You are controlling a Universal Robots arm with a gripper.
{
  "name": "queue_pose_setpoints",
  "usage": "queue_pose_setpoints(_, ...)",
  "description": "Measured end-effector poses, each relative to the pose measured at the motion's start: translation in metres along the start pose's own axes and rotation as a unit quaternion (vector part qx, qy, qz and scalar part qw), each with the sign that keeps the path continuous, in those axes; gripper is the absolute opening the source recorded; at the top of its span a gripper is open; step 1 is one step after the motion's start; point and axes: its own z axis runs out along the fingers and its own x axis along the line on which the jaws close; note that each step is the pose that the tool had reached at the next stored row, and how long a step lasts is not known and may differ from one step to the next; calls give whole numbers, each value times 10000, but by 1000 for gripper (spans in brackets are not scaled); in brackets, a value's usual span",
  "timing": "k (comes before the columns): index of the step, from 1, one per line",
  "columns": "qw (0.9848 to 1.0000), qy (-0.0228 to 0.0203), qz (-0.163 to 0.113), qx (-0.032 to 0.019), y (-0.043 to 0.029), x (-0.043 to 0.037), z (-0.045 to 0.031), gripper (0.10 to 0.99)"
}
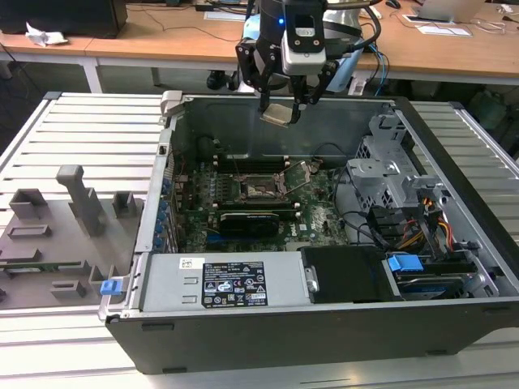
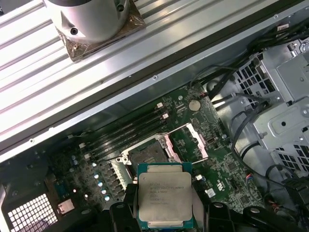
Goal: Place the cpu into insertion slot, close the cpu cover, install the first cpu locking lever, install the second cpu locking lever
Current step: 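Place the cpu into insertion slot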
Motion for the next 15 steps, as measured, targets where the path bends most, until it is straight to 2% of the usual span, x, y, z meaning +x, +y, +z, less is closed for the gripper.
queue_pose_setpoints(9,9997,-24,263,-5,-2,3,2,537)
queue_pose_setpoints(15,9981,-56,614,-11,-2,3,13,537)
